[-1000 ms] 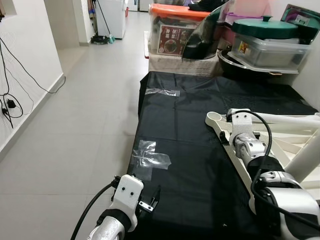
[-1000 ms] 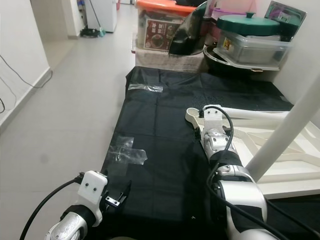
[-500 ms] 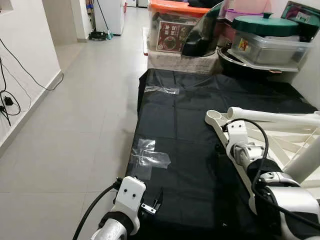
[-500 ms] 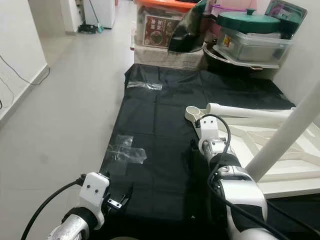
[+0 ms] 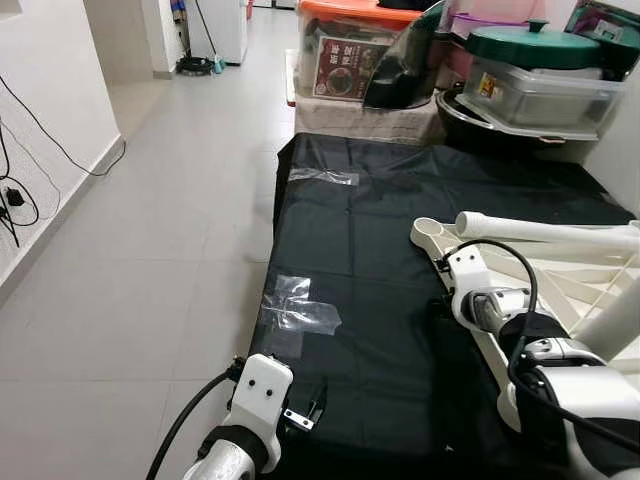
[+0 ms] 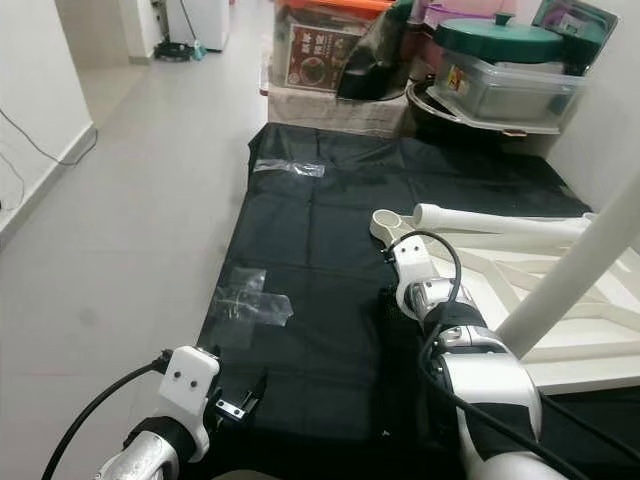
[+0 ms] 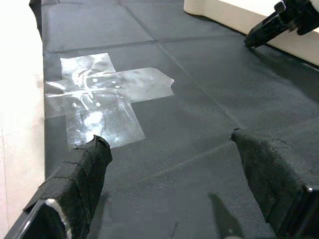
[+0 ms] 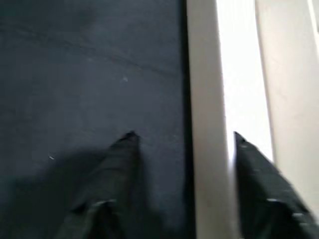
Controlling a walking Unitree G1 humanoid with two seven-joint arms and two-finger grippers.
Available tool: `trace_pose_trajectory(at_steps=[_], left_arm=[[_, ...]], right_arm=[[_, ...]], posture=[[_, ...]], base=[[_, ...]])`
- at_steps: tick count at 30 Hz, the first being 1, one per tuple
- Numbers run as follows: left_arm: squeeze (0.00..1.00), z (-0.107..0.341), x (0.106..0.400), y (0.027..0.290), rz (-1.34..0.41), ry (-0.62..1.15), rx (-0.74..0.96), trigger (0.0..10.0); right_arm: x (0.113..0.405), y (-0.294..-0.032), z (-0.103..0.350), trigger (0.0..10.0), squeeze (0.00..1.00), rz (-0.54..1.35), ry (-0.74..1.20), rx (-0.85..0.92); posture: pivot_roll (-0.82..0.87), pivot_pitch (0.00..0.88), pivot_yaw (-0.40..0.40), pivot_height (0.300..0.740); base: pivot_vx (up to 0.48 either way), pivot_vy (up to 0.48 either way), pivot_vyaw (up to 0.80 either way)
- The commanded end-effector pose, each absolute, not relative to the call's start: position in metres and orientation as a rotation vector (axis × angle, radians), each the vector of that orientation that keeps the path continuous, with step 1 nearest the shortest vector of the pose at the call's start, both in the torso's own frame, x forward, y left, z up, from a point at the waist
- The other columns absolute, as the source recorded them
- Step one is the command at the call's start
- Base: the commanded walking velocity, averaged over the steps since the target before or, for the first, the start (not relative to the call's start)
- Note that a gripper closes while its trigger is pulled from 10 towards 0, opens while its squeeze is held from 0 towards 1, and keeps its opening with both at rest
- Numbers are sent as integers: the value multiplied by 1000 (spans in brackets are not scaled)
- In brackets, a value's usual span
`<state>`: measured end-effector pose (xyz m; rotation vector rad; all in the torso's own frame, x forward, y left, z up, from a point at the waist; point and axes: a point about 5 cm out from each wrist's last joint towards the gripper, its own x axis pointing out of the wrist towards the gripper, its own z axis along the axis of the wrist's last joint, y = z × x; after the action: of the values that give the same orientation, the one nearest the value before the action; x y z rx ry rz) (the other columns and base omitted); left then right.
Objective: Building children table
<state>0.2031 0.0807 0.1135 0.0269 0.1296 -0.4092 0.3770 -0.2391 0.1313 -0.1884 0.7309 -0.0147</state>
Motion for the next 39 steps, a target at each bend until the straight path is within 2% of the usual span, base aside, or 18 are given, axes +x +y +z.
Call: trace_pose_trajectory(at_steps=[1, 11, 15, 21, 31, 39], left_arm=[[0, 115, 201, 79, -413, 134, 21, 10000], [0, 116, 202, 80, -409, 135, 27, 10000], [0, 115, 204, 80, -410, 136, 28, 10000], [0, 115, 205, 80, -409, 136, 30, 10000], [0, 114, 208, 82, -408, 134, 37, 10000], [0, 114, 209, 82, -409, 134, 41, 10000]], right_arm=[[375, -238, 128, 0, 0, 18, 767, -201], [380, -234, 139, 0, 0, 84, 740, -239], [383, -210, 143, 0, 0, 353, 748, -297], [379, -201, 140, 0, 0, 558, 783, -349], [361, -201, 132, 0, 0, 929, 845, -482], [344, -210, 124, 0, 0, 1135, 879, -557]], posture=[[84, 98, -127, 740], [81, 104, -124, 740], [77, 103, -122, 740], [76, 102, -122, 740], [75, 93, -114, 740], [77, 90, -114, 740]], base=[[0, 0, 0], [0, 0, 0], [0, 0, 0], [0, 0, 0], [0, 0, 0], [0, 0, 0]])
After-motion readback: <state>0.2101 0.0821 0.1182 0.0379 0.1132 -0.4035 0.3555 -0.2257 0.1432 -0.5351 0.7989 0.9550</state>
